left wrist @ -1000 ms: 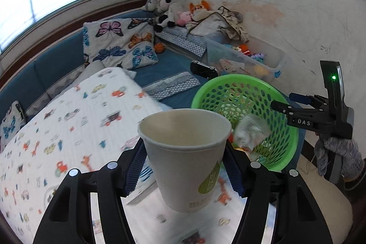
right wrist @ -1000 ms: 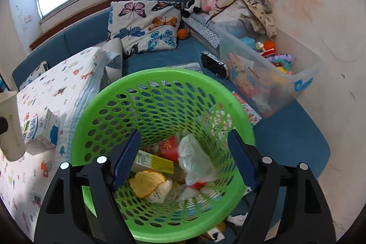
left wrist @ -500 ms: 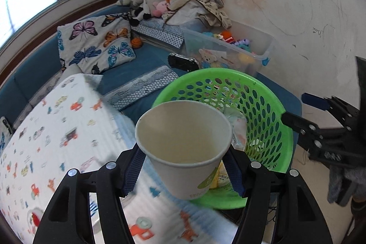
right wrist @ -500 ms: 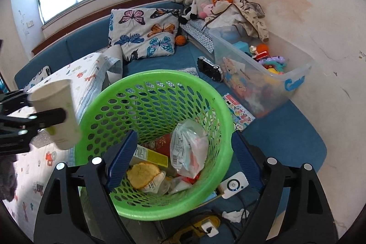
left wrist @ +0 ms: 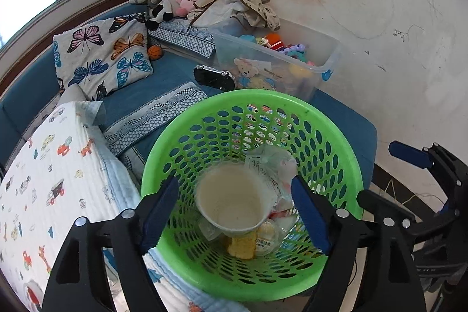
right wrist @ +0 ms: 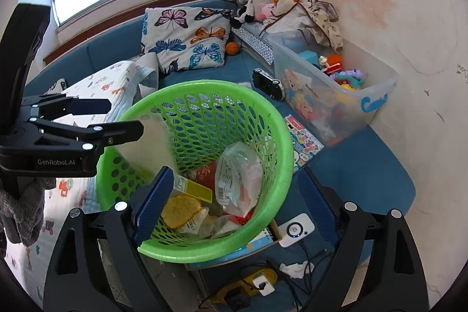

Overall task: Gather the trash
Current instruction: 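Carry the white paper cup over the basket with the left tool and release it, then move the left tool back to the bed and grasp the white milk carton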

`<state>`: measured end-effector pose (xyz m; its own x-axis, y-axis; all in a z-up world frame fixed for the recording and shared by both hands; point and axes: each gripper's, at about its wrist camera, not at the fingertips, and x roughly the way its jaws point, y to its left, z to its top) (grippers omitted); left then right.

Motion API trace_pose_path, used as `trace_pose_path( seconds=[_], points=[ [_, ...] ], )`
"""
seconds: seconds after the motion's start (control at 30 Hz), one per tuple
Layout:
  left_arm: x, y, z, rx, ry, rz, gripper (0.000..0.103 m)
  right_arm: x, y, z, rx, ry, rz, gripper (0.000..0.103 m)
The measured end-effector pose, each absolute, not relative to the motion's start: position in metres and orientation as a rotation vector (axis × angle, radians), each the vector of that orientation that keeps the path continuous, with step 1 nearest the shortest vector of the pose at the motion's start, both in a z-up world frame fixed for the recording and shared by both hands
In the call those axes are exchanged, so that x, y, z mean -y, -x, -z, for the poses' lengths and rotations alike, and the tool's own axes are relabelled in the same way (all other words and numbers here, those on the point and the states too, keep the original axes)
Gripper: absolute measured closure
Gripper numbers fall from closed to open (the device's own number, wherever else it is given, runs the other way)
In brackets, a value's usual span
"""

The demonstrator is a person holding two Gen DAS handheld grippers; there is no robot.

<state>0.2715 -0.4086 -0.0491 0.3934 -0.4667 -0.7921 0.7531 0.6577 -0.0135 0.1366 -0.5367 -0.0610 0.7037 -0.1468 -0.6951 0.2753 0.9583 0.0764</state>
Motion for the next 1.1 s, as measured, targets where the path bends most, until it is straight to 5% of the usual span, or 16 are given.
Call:
trace_pose_path(
  seconds=[1.1],
  points=[
    [0.221,-0.248,0.01,-0.772,-0.226,0.571,0.018,0.425,-0.151,0.051,-0.751,-0.129,-0.03,0.009]
  ],
)
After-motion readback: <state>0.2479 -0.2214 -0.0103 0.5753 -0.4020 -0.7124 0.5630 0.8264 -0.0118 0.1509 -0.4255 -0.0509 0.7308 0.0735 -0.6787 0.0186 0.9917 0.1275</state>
